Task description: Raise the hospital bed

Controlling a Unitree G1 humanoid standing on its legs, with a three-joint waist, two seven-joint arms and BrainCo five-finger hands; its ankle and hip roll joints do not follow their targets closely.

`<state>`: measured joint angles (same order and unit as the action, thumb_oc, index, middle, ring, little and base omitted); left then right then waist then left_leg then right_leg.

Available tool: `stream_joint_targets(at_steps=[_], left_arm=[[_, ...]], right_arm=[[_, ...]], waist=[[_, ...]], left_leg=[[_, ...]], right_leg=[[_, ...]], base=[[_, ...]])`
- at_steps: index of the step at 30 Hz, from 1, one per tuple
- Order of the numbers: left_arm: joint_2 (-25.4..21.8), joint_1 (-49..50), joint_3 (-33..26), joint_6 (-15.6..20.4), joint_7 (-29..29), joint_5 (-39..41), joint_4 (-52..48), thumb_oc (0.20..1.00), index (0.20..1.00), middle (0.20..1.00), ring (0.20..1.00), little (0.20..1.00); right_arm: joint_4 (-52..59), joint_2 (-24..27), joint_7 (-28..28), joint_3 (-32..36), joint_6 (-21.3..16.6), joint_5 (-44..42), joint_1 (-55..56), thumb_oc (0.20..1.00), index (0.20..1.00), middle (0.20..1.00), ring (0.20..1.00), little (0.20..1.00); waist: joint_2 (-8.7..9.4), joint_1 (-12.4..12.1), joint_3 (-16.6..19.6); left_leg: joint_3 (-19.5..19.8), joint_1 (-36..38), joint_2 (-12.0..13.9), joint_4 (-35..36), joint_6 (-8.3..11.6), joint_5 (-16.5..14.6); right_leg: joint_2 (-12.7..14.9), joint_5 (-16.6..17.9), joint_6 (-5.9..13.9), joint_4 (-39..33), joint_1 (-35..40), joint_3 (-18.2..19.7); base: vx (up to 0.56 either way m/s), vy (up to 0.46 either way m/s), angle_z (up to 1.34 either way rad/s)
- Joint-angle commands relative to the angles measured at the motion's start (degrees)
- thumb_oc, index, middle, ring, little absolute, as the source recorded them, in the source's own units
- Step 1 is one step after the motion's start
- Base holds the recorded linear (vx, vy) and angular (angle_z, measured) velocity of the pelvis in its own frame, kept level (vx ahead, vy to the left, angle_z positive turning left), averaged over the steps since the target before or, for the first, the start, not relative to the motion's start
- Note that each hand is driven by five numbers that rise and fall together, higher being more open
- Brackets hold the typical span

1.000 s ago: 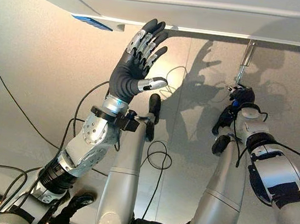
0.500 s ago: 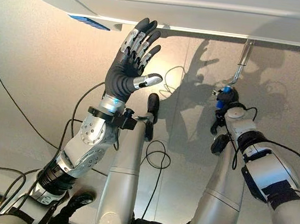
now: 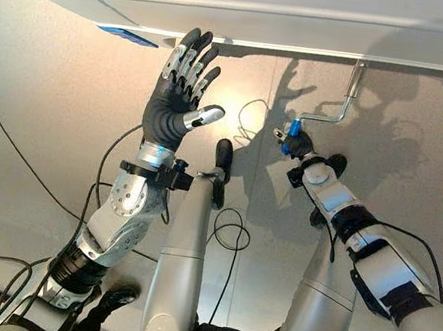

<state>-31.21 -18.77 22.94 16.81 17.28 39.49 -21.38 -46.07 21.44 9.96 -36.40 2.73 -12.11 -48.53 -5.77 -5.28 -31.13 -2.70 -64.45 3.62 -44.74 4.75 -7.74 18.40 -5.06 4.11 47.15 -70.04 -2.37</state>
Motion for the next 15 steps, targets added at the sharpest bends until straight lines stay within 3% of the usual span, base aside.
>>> stream_joint_targets(at_steps=[1,7,10,12,13,15], left_arm=[[0.44,1.67,-1.59,2.87,-0.91,-2.26,-7.41,1.000,1.000,1.000,1.000,1.000],[-0.65,2.56,-2.26,3.21,-1.32,-2.72,-7.39,1.000,1.000,1.000,1.000,1.000],[-1.40,2.00,-2.12,3.79,-1.79,-3.49,-6.80,1.000,1.000,1.000,1.000,1.000],[-1.38,1.99,-2.09,3.80,-1.79,-3.49,-6.79,1.000,1.000,1.000,1.000,1.000],[-1.90,1.69,-1.91,4.06,-2.42,-3.85,-6.48,1.000,1.000,1.000,1.000,1.000],[-2.32,1.84,-2.15,4.10,-3.15,-4.15,-6.31,1.000,1.000,1.000,1.000,1.000]], right_arm=[[11.44,-17.03,-10.25,-11.47,-5.79,-1.94,3.00,0.200,0.200,0.200,0.200,0.200],[24.82,-10.86,-9.54,-9.35,-9.48,-12.75,4.17,0.200,0.200,0.200,0.200,0.200],[35.25,-2.80,-9.06,-4.50,-13.10,-20.12,5.71,0.200,0.200,0.200,0.200,0.200],[35.28,-2.77,-9.06,-4.48,-13.09,-20.12,5.73,0.200,0.200,0.200,0.200,0.200],[41.37,2.41,-8.26,-1.36,-14.69,-22.18,6.36,0.200,0.200,0.200,0.200,0.200],[46.44,6.60,-7.85,2.28,-16.05,-24.01,7.70,0.200,0.200,0.200,0.200,0.200]], waist=[[-5.61,-0.76,1.34],[-4.48,0.19,1.34],[-3.53,1.13,1.34],[-3.56,1.11,1.34],[-3.00,2.01,1.34],[-2.67,3.00,1.34]], left_leg=[[1.26,-3.64,-2.13,6.40,0.40,7.99],[0.82,-2.22,-1.61,7.68,0.59,8.28],[0.17,-0.15,-1.11,9.75,0.70,8.57],[0.18,-0.14,-1.10,9.76,0.71,8.57],[-0.41,2.00,-0.80,12.16,0.57,8.67],[-1.10,4.14,-0.54,14.13,0.57,8.70]], right_leg=[[1.52,1.54,3.77,-0.32,0.64,0.74],[1.28,1.88,3.83,-1.42,1.55,0.92],[1.09,2.11,4.03,-3.16,3.17,0.71],[1.08,2.12,4.03,-3.18,3.20,0.69],[0.87,2.30,4.28,-5.08,4.75,0.57],[0.49,2.56,4.49,-6.80,6.18,0.54]], base=[[0.00,0.000,0.00],[0.00,0.000,0.00],[0.00,0.000,0.00],[0.00,0.000,0.00],[-0.03,0.014,-0.01],[-0.03,0.012,-0.03]])
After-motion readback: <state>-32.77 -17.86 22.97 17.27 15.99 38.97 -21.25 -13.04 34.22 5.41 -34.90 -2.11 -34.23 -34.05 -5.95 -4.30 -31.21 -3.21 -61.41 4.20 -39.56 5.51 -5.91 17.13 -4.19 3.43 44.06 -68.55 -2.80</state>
